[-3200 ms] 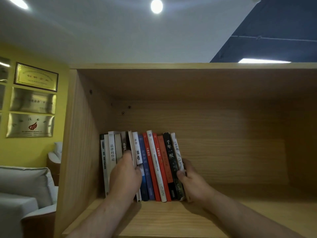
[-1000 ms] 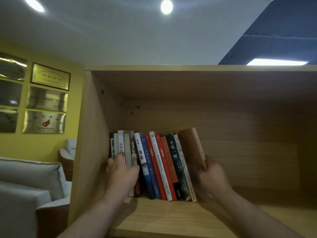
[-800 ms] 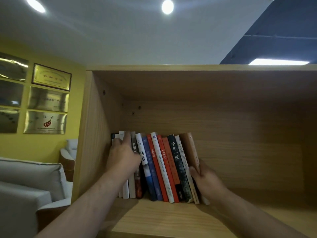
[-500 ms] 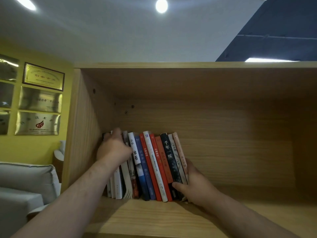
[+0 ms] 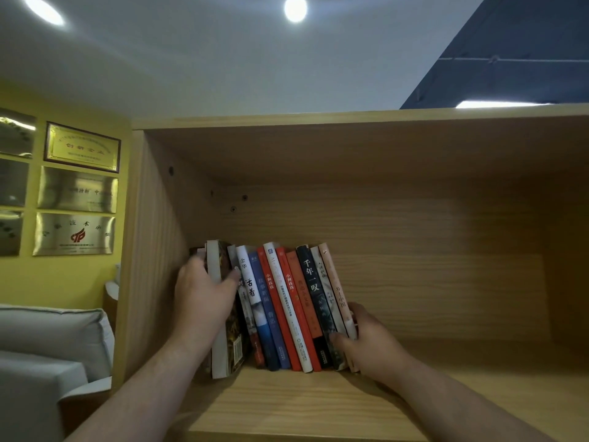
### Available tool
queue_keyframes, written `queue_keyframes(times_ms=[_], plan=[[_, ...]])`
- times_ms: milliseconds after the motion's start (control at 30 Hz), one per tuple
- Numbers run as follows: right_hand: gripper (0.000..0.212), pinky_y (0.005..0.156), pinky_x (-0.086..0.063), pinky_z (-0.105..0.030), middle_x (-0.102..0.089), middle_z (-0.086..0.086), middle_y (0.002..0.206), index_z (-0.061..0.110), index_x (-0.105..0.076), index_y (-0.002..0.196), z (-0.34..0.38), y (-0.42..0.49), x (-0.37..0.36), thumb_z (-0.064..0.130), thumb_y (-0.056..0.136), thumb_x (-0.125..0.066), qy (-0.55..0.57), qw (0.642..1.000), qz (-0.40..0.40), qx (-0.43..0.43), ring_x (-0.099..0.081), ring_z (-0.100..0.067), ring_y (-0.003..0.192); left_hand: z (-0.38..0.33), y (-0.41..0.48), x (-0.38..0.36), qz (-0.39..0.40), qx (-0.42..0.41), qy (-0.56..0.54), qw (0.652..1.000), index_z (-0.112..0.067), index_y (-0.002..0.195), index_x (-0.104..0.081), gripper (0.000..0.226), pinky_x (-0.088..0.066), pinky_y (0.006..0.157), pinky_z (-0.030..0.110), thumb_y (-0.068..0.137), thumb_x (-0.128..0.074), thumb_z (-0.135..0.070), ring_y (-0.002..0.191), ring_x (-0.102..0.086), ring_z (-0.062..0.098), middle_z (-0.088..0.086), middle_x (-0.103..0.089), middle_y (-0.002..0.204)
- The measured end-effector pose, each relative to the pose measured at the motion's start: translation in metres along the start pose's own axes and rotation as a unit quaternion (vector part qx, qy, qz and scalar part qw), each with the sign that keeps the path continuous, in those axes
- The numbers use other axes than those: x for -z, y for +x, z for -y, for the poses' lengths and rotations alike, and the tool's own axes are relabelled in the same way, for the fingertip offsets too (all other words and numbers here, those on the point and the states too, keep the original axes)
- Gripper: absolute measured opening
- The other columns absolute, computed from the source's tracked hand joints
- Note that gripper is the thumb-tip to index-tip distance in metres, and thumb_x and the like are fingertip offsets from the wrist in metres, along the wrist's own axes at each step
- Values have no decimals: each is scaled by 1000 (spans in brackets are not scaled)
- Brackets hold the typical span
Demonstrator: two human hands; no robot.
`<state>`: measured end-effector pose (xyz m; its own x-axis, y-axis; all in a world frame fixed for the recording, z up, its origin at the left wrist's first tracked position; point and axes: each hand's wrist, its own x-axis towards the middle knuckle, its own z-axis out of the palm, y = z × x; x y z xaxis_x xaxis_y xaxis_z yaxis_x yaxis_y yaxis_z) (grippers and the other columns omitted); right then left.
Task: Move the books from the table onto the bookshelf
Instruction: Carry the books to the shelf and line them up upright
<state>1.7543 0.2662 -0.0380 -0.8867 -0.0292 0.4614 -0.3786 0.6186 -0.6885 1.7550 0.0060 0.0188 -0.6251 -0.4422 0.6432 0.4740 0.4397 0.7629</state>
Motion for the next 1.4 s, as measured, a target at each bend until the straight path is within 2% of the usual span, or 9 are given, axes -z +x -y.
queue_keyframes(times_ms=[167, 500, 633, 800, 933, 1033, 1167, 1300, 1400], plan=[[46, 96, -55, -30, -65, 10, 125, 32, -48, 138, 1, -2, 0, 30, 96, -68, 8, 1000, 5, 4, -63, -8, 115, 29, -32, 3, 93, 32, 48, 994, -26, 123, -45, 41, -53, 64, 30, 92, -69, -13, 93, -65, 17, -1, -64, 108], [35, 72, -49, -16, -60, 20, 103, 29, -54, 133, 8, -9, 9, 27, 100, -63, 69, 997, 16, -22, -59, 3, 93, 4, -67, 37, 17, 19, -56, 998, -19, 129, -54, 38, -49, 58, 31, 95, -64, -8, 88, -64, 22, 7, -66, 104], [27, 65, -42, -12, -49, 25, 95, 35, -45, 119, 15, -16, 15, 26, 101, -62, 63, 998, 9, -19, -51, 8, 83, -6, -79, 61, 12, 27, -105, 994, -22, 120, -59, 29, -57, 80, 52, 95, -64, -7, 98, -66, 34, 10, -68, 105], [39, 92, -57, -31, -65, 10, 121, 35, -50, 135, 20, -26, 20, 28, 99, -64, 138, 988, 68, -30, -64, -6, 109, -18, -97, 79, 44, 38, -234, 971, -35, 95, -65, 35, -58, 83, 54, 95, -60, 0, 93, -72, 34, 10, -75, 97], [31, 74, -44, -15, -60, 14, 116, 32, -57, 129, 40, -33, 26, 41, 100, -61, 98, 992, -64, 57, -59, -4, 100, -26, -100, 58, 118, 67, -316, 939, -36, 103, -64, 41, -59, 76, 49, 95, -55, 4, 91, -76, 31, 6, -79, 97], [56, 79, -54, -27, -76, -15, 104, 10, -75, 104, 47, -33, 34, 62, 86, -65, 287, 952, -64, 84, -72, -29, 99, -33, -99, 26, 163, 107, -367, 910, -30, 105, -64, 40, -57, 84, 54, 94, -55, 7, 99, -72, 35, 8, -79, 99], [28, 79, -63, -44, -78, -21, 109, 7, -64, 118, 53, -39, 53, 17, 92, -72, 402, 913, 68, 2, -77, -33, 95, -51, -93, -14, 216, 123, -382, 890, -30, 115, -63, 36, -55, 94, 60, 97, -57, 1, 110, -69, 35, 11, -72, 119], [25, 59, -64, -34, -80, -15, 90, 7, -64, 115, 42, -35, 69, -3, 93, -65, 416, 908, -46, -5, -79, -24, 74, -60, -76, -31, 237, 84, -286, 925, -22, 137, -54, 40, -55, 96, 45, 98, -63, -19, 113, -64, 22, 6, -66, 127], [20, 53, -62, -28, -80, -8, 82, 11, -66, 106, 31, -35, 82, -5, 93, -66, 395, 908, -142, 6, -79, -19, 67, -48, -60, -20, 165, 78, -256, 949, -22, 124, -57, 24, -53, 73, 30, 101, -58, -24, 96, -67, 15, 2, -66, 113]])
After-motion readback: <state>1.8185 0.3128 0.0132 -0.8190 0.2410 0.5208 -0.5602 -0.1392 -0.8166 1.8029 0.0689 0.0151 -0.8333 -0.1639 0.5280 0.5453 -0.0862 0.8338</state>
